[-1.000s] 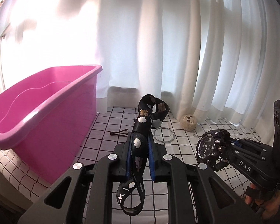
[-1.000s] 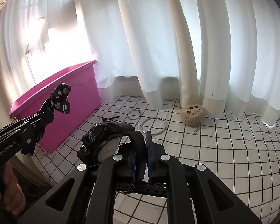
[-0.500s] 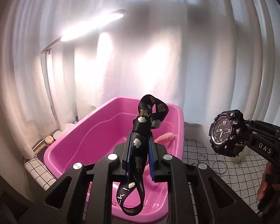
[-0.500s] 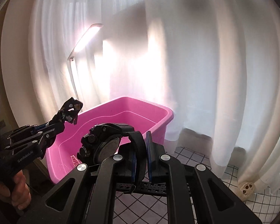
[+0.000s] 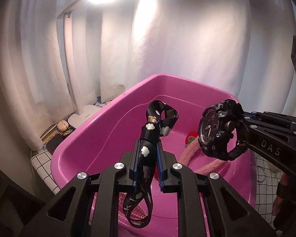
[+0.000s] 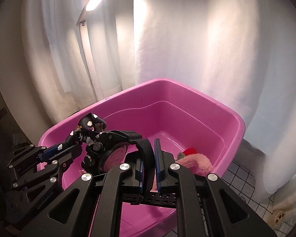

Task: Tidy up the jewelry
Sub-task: 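Move both items over the pink tub and open both tools to release them, then move the right tool toward the plush keychain while the left tool approaches the black hair clips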

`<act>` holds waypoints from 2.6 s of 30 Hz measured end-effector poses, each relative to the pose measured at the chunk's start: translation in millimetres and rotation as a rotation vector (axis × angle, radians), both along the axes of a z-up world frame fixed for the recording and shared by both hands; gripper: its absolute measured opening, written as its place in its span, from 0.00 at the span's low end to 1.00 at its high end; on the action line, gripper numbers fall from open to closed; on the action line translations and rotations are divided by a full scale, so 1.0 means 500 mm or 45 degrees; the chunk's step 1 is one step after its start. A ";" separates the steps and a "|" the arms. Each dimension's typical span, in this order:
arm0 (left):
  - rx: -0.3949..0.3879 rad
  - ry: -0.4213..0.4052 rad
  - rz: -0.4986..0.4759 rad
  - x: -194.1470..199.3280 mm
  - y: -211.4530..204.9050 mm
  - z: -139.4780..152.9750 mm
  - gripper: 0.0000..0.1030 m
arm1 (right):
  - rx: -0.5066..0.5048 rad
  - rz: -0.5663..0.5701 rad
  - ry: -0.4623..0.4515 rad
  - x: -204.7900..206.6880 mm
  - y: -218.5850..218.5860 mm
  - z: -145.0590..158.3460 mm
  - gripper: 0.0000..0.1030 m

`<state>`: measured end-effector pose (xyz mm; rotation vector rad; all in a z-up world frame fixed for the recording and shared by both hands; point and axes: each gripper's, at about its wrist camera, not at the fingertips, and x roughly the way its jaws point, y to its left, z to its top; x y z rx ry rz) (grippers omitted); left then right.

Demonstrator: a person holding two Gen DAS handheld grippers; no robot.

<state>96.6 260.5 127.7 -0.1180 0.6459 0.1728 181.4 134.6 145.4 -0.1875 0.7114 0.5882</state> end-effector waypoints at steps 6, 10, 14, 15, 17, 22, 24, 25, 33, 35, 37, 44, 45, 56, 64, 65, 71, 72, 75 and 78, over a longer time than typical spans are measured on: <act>-0.011 0.077 0.004 0.020 0.009 -0.030 0.15 | -0.068 -0.033 0.058 0.031 0.020 -0.037 0.09; -0.016 0.082 0.011 0.018 0.011 -0.036 0.20 | -0.108 -0.050 0.077 0.041 0.024 -0.049 0.11; 0.007 0.058 0.032 0.003 0.010 -0.034 0.76 | -0.140 -0.057 0.110 0.047 0.028 -0.061 0.25; -0.002 0.029 0.033 -0.005 0.012 -0.031 0.81 | -0.170 -0.067 0.103 0.046 0.031 -0.066 0.26; 0.025 0.013 0.063 -0.011 0.014 -0.029 0.84 | -0.247 -0.058 0.057 0.039 0.041 -0.074 0.27; 0.034 0.031 0.080 -0.006 0.020 -0.033 0.88 | -0.407 -0.059 0.014 0.026 0.064 -0.086 0.34; 0.019 0.031 0.073 -0.007 0.024 -0.032 0.88 | -0.471 -0.039 0.036 0.026 0.070 -0.088 0.39; 0.013 0.029 0.071 -0.008 0.024 -0.032 0.88 | -0.516 -0.025 0.050 0.025 0.074 -0.088 0.43; -0.019 0.013 0.069 -0.017 0.024 -0.025 0.88 | -0.553 -0.024 0.029 0.014 0.049 -0.035 0.58; -0.020 0.007 0.065 -0.021 0.020 -0.024 0.88 | -0.496 -0.033 0.024 0.013 0.032 -0.025 0.58; -0.019 -0.002 0.066 -0.028 0.016 -0.022 0.88 | -0.435 -0.041 0.014 0.013 0.013 -0.020 0.58; -0.031 -0.060 0.031 -0.068 -0.019 -0.002 0.89 | -0.174 -0.090 -0.037 -0.033 -0.067 0.003 0.59; -0.034 -0.072 0.020 -0.075 -0.027 0.002 0.89 | -0.134 -0.097 -0.043 -0.043 -0.080 0.004 0.59; -0.025 -0.188 -0.130 -0.168 -0.147 0.014 0.94 | 0.170 -0.318 -0.196 -0.222 -0.284 -0.028 0.63; -0.037 -0.289 -0.338 -0.228 -0.274 0.026 0.94 | 0.160 -0.625 -0.220 -0.312 -0.507 -0.072 0.68; -0.049 -0.294 -0.372 -0.233 -0.292 0.024 0.94 | 0.162 -0.659 -0.207 -0.320 -0.536 -0.079 0.69; -0.099 -0.241 -0.547 -0.225 -0.411 -0.032 0.94 | 0.164 -0.832 -0.110 -0.336 -0.688 -0.147 0.70; -0.100 -0.214 -0.564 -0.215 -0.430 -0.046 0.94 | 0.162 -0.849 -0.091 -0.333 -0.705 -0.159 0.70; -0.084 -0.115 -0.568 -0.168 -0.475 -0.091 0.94 | 0.147 -0.876 -0.056 -0.316 -0.743 -0.188 0.70; -0.097 -0.016 -0.533 -0.110 -0.491 -0.137 0.94 | 0.117 -0.895 -0.026 -0.282 -0.764 -0.216 0.72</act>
